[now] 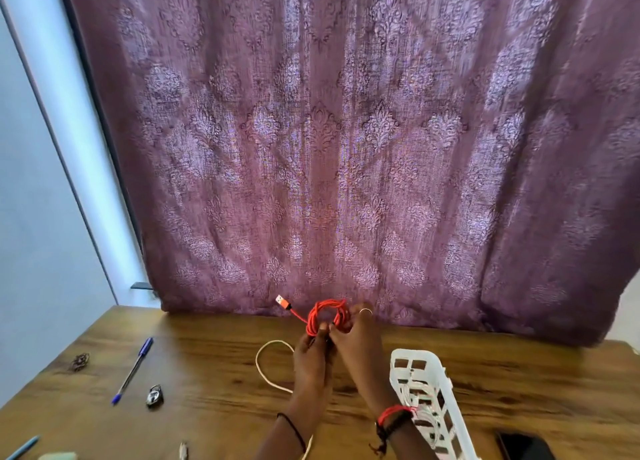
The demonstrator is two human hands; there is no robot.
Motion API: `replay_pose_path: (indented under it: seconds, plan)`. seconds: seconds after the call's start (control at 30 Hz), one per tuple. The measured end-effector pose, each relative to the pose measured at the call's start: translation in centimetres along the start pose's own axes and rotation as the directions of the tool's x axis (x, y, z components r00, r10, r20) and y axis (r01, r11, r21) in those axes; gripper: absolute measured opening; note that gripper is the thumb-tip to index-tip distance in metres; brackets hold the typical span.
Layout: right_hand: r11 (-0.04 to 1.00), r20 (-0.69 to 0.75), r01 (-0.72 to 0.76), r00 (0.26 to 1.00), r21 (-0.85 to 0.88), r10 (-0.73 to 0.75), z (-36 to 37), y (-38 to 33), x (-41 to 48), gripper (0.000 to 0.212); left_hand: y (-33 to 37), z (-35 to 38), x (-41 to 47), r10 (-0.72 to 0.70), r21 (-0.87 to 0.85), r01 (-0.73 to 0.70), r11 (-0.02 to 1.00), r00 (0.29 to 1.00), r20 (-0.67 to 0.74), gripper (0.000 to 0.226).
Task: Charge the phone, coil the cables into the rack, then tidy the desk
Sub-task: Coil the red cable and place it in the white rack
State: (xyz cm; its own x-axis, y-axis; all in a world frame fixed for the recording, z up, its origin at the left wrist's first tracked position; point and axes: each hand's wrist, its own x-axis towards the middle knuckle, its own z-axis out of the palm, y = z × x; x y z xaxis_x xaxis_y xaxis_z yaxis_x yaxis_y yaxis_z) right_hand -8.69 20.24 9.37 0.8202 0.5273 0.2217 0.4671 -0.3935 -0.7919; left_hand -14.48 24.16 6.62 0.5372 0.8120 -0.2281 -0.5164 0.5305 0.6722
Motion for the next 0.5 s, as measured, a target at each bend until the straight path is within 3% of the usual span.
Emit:
replay_pose_path:
  seconds: [0.27, 0.4, 0.5]
  plan:
    - [0.999, -0.067, 0.024, 0.997, -0.034, -0.026, -0.7, 0.8, 0.7, 0.024, 0.3, 0.1, -0.7, 0.025, 0.036, -0.026, 0.999, 0.999, 0.034, 0.018]
    - [0.968, 0.075, 0.05, 0.995, 0.245, -0.071, -1.4, 1.3, 1.2, 0.022, 1.3, -0.2, -0.6, -0.044, -0.027, 0.046, 0.999, 0.998, 0.051, 0.023]
    - [0.868, 0.234, -0.082, 0.971, 0.489, -0.04, -1.9, 1.1, 1.2, 0.029, 1.5, -0.8, -0.5, -0.148, -0.152, 0.152, 0.977, 0.988, 0.038, 0.021]
